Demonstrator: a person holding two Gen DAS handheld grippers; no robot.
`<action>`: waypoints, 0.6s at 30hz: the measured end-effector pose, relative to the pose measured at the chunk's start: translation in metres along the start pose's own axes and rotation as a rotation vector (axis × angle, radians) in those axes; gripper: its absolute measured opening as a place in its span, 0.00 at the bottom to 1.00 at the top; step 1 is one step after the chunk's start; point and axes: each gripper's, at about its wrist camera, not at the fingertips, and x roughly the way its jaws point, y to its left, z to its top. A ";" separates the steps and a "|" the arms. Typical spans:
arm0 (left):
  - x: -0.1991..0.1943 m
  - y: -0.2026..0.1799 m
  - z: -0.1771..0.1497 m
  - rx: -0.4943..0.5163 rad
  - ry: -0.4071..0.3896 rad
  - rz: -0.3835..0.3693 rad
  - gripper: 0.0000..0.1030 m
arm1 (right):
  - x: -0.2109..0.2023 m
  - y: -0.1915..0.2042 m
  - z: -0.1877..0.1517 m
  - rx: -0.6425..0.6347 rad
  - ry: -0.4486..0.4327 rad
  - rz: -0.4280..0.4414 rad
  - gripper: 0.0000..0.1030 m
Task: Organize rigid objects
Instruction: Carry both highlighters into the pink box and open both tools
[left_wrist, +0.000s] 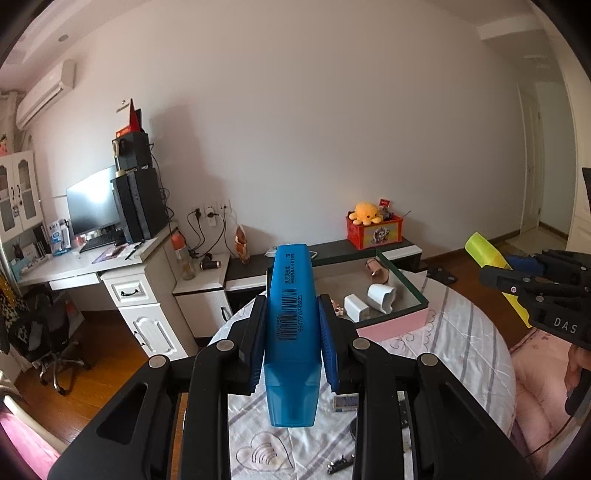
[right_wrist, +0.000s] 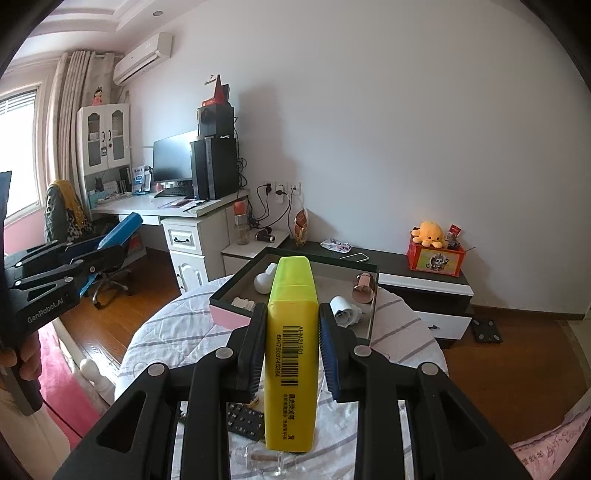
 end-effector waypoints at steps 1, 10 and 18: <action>0.002 -0.001 0.001 0.002 -0.001 0.001 0.26 | 0.006 -0.001 0.002 -0.005 0.005 0.001 0.26; 0.089 -0.002 0.025 0.049 0.084 -0.037 0.26 | 0.086 -0.021 0.014 -0.010 0.108 0.046 0.26; 0.202 -0.012 0.023 0.071 0.252 -0.116 0.26 | 0.184 -0.034 0.013 -0.009 0.271 0.071 0.26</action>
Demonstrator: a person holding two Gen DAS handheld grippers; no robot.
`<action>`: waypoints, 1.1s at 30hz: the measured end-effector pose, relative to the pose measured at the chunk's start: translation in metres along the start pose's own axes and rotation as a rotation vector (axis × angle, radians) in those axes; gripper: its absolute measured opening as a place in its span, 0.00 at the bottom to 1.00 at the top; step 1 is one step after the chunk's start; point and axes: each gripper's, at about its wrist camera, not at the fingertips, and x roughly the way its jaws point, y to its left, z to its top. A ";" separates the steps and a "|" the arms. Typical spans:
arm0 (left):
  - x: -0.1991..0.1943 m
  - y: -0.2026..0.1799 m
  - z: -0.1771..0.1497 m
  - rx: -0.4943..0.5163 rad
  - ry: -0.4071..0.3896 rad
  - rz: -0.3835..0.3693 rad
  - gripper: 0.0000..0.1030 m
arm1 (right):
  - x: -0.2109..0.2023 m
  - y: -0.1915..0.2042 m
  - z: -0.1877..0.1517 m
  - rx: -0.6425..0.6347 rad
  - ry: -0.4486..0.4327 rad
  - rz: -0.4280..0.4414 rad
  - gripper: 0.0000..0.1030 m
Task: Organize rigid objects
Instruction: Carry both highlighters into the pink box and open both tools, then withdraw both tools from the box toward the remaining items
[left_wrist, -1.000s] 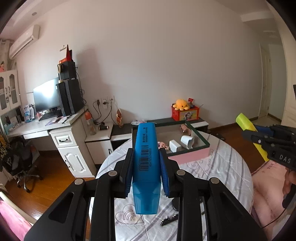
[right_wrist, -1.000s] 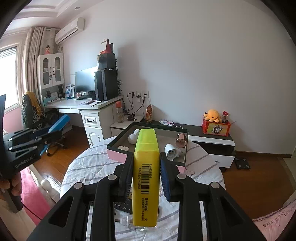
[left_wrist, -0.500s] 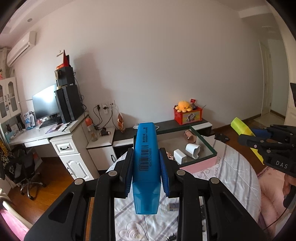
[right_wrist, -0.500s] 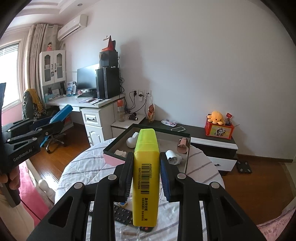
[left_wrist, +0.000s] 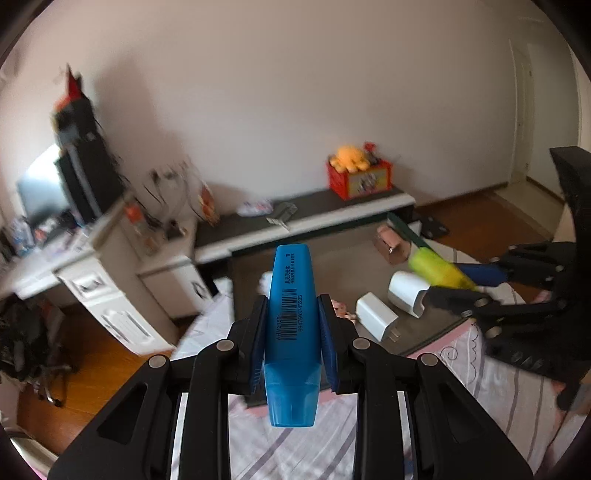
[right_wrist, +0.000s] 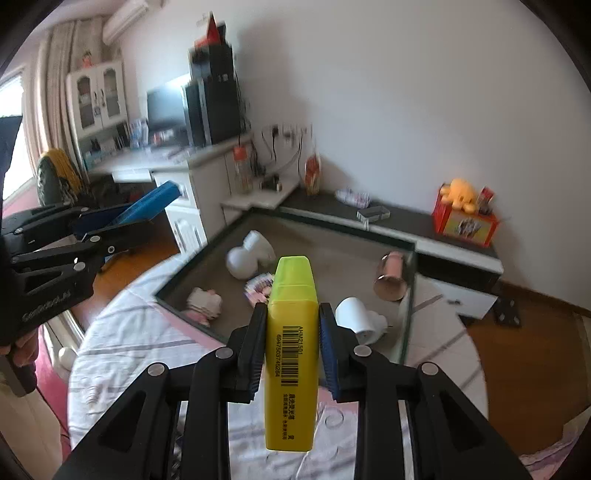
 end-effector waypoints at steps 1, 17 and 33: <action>0.013 -0.002 0.001 0.008 0.022 0.000 0.26 | 0.009 0.000 0.001 -0.003 0.022 0.000 0.26; 0.103 -0.021 -0.014 0.036 0.194 -0.035 0.26 | 0.063 -0.024 -0.007 0.033 0.113 -0.065 0.27; -0.048 0.003 -0.036 -0.074 -0.080 0.055 0.99 | -0.046 0.003 -0.012 0.037 -0.093 -0.073 0.80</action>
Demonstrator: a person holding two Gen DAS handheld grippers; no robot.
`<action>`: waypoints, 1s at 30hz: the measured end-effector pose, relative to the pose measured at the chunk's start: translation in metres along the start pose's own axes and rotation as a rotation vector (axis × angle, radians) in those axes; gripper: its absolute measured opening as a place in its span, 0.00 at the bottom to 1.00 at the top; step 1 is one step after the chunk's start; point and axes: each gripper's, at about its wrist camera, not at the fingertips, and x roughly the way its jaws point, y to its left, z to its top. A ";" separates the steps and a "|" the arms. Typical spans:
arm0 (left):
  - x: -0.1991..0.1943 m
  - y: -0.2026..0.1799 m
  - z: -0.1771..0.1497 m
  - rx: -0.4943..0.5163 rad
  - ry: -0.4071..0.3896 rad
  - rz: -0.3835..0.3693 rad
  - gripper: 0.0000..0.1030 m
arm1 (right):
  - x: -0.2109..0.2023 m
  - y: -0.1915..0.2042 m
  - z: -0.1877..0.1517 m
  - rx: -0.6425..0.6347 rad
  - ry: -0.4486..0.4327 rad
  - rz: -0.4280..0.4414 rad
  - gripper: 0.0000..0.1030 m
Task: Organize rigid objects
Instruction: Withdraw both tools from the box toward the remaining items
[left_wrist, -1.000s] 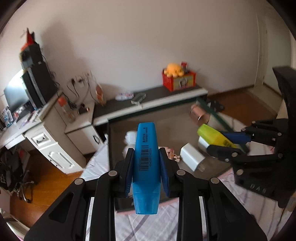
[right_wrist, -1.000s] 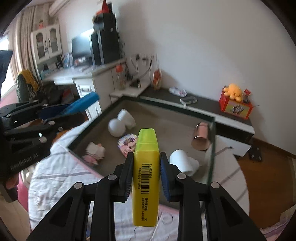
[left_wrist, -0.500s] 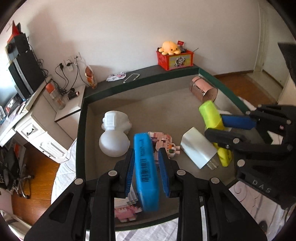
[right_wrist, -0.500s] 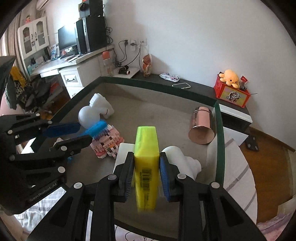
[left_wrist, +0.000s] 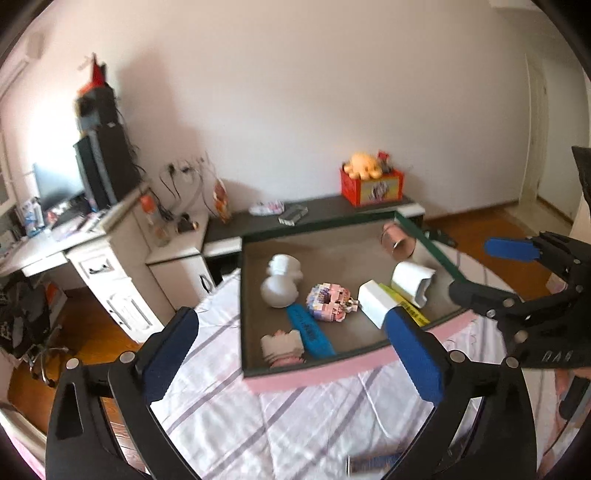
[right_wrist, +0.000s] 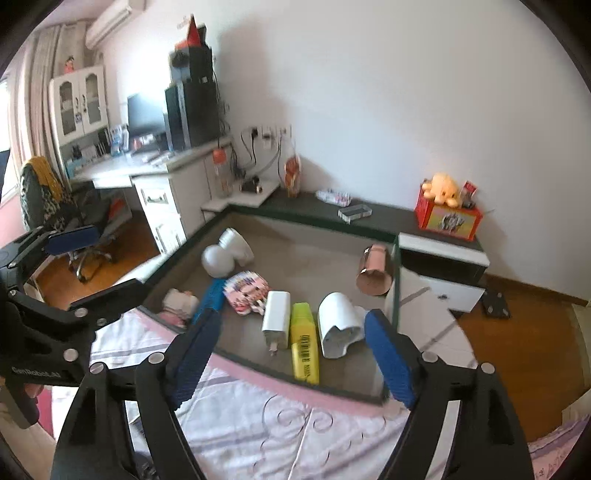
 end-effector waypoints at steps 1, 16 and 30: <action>-0.011 0.002 -0.003 -0.006 -0.013 0.008 1.00 | -0.011 0.002 -0.002 -0.004 -0.014 0.001 0.81; -0.164 0.010 -0.070 -0.131 -0.181 0.188 1.00 | -0.154 0.048 -0.056 -0.027 -0.233 -0.090 1.00; -0.227 -0.008 -0.095 -0.076 -0.229 0.197 1.00 | -0.202 0.061 -0.092 0.027 -0.263 -0.109 1.00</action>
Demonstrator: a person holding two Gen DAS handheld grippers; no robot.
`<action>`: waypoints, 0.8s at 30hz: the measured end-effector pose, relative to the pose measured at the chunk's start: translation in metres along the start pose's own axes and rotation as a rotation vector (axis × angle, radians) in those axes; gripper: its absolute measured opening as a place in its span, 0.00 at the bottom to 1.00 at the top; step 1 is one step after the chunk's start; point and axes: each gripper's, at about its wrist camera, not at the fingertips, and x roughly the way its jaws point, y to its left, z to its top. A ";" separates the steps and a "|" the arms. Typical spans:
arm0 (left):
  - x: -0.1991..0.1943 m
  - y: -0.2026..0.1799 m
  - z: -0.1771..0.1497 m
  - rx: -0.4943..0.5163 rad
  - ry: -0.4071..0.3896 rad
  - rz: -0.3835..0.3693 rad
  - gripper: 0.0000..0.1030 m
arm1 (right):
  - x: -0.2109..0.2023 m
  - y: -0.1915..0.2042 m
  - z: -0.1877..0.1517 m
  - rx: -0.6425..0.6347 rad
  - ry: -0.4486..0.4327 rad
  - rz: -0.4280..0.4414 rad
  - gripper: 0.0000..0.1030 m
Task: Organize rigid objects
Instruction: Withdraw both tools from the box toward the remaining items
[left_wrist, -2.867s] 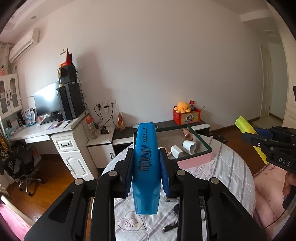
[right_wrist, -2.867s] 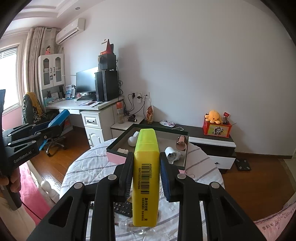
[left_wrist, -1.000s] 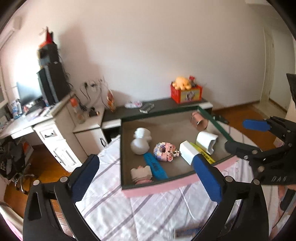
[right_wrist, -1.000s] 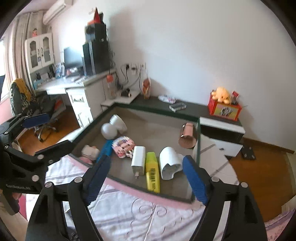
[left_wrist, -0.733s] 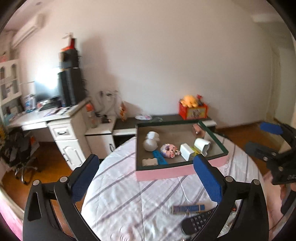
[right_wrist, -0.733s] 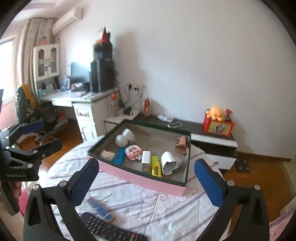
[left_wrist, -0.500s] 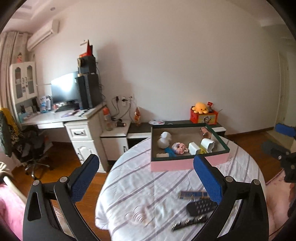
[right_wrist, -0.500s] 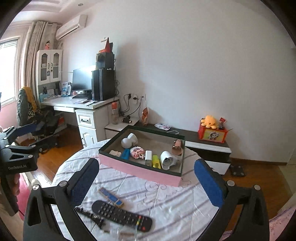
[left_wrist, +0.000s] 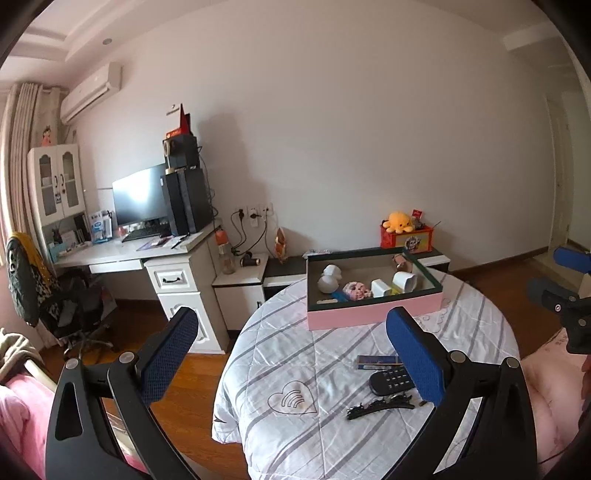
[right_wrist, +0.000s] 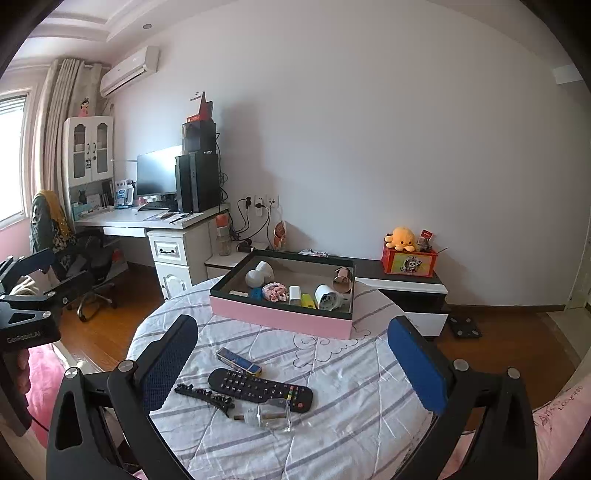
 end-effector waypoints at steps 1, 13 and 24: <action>-0.002 -0.001 0.000 0.002 -0.002 -0.001 1.00 | -0.003 0.000 -0.001 0.001 -0.004 0.000 1.00; -0.001 -0.018 0.000 0.047 0.010 -0.026 1.00 | -0.009 -0.002 -0.005 0.007 -0.002 -0.011 1.00; 0.035 -0.038 -0.015 0.100 0.096 -0.062 1.00 | 0.021 -0.016 -0.022 0.033 0.084 -0.009 1.00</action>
